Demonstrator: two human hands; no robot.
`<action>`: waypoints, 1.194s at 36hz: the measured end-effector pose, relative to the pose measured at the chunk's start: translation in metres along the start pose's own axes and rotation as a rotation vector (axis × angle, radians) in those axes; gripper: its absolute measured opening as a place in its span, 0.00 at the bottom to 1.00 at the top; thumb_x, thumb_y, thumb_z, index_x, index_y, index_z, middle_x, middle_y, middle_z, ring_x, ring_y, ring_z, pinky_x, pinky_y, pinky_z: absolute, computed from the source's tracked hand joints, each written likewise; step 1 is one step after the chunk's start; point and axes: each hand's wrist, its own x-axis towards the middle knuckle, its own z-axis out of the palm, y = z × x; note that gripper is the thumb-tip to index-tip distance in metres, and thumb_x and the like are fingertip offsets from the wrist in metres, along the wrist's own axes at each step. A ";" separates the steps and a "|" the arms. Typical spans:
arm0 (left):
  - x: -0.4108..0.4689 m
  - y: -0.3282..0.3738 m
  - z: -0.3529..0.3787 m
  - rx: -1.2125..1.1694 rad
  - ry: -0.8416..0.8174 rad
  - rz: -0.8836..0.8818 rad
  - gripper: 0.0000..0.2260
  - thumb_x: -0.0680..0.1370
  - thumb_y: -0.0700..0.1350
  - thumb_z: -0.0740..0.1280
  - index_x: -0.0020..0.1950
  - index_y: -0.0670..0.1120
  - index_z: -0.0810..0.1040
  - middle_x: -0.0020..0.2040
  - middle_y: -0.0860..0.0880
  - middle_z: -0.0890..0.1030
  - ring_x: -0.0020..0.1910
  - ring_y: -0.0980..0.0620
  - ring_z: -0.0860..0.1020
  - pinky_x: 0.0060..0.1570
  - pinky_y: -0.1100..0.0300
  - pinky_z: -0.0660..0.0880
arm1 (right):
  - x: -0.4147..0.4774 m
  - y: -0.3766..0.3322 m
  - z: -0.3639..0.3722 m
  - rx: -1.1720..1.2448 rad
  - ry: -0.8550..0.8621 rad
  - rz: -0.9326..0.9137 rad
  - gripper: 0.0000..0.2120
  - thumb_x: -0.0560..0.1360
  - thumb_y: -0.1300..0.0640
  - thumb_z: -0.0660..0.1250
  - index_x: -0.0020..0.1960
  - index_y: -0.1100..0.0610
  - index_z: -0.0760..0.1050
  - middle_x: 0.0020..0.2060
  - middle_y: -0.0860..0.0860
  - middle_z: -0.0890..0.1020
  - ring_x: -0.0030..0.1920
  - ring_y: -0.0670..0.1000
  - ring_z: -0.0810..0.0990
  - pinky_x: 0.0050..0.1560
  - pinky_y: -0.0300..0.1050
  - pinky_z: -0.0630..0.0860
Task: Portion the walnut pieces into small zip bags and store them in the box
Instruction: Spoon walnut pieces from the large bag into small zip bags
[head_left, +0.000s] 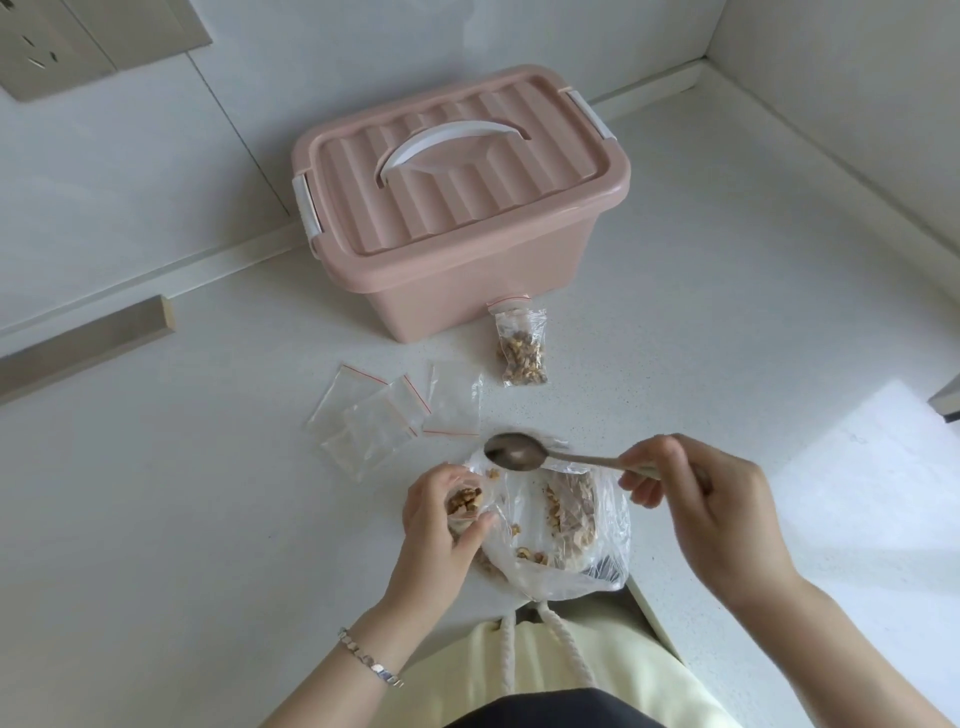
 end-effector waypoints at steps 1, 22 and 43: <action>-0.002 0.002 -0.002 -0.047 0.034 -0.001 0.22 0.72 0.41 0.71 0.54 0.62 0.65 0.58 0.54 0.72 0.62 0.57 0.70 0.59 0.75 0.64 | 0.001 0.001 -0.001 0.015 0.021 0.026 0.17 0.73 0.39 0.55 0.36 0.45 0.76 0.32 0.45 0.81 0.30 0.44 0.79 0.32 0.33 0.74; -0.009 -0.038 -0.035 0.205 0.202 0.124 0.19 0.67 0.35 0.74 0.35 0.53 0.67 0.56 0.49 0.76 0.61 0.61 0.71 0.55 0.80 0.62 | -0.013 0.030 0.004 -0.056 -0.122 0.289 0.15 0.77 0.55 0.59 0.35 0.52 0.78 0.26 0.52 0.80 0.26 0.44 0.77 0.31 0.35 0.74; -0.003 -0.030 -0.031 0.200 0.133 -0.038 0.16 0.66 0.38 0.76 0.33 0.47 0.68 0.49 0.59 0.76 0.56 0.65 0.73 0.48 0.79 0.64 | -0.021 0.061 0.020 -0.079 -0.015 0.314 0.13 0.77 0.59 0.61 0.36 0.54 0.78 0.29 0.50 0.80 0.33 0.46 0.78 0.37 0.39 0.76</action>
